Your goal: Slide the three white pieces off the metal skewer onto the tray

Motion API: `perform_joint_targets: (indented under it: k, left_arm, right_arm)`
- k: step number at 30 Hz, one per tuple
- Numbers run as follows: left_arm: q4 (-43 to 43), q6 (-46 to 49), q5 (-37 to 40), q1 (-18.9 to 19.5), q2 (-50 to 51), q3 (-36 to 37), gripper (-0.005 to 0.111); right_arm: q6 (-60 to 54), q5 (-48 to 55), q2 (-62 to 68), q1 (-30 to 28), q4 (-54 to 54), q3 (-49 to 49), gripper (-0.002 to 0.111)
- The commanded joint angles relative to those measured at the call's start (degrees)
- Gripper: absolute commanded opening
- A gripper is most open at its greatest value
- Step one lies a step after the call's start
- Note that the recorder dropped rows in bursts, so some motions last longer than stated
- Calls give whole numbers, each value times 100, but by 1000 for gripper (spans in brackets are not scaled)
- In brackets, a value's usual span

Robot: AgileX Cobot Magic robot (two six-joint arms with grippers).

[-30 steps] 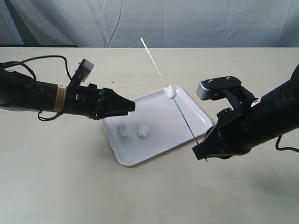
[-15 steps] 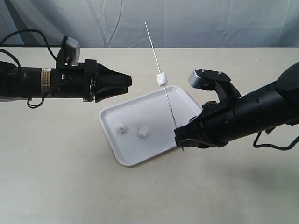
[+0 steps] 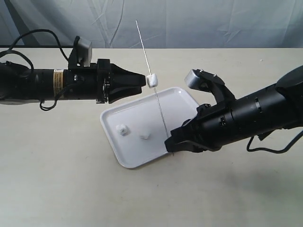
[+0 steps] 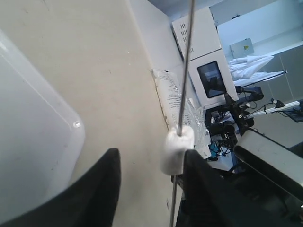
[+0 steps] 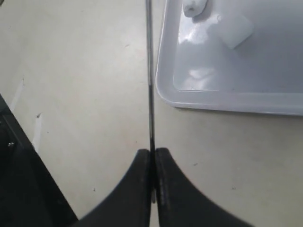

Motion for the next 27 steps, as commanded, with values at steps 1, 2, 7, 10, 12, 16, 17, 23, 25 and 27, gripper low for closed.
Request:
perform_joint_targets:
  k: [1,2,7,10,12,16,17,23,25,27]
  left_arm:
    - [-242,39,-51,-150,-54,-19,41]
    - [-260,39,-51,-181,-54,-30,41]
    - [-299,82,-51,-301,-54,-113,41]
    - [-356,82,-51,-328,-54,-118,41]
    - [-392,82,-51,-328,-54,-118,41]
    - [-402,98,-51,-328,-54,-118,33]
    - [-402,110,-51,-328,-54,-118,32]
    - [-388,124,-51,-328,-54,-118,25]
    - [-377,124,-51,-328,-54,-118,25]
    - [-391,124,-51,-328,-54,-118,25]
  right_arm:
    - [-120,179,7,-27,53,-20,-1]
    - [-120,191,7,-27,53,-20,-1]
    - [-148,260,7,-27,91,-20,-1]
    - [-224,346,21,-27,134,-20,-1]
    - [-224,335,59,-27,157,-20,-1]
    - [-234,310,69,-27,157,-20,-1]
    - [-234,310,69,-27,157,-20,-1]
    - [-234,214,69,-27,57,-20,-1]
    - [-234,216,69,-27,33,-20,-1]
    - [-234,204,69,-27,1,-20,-1]
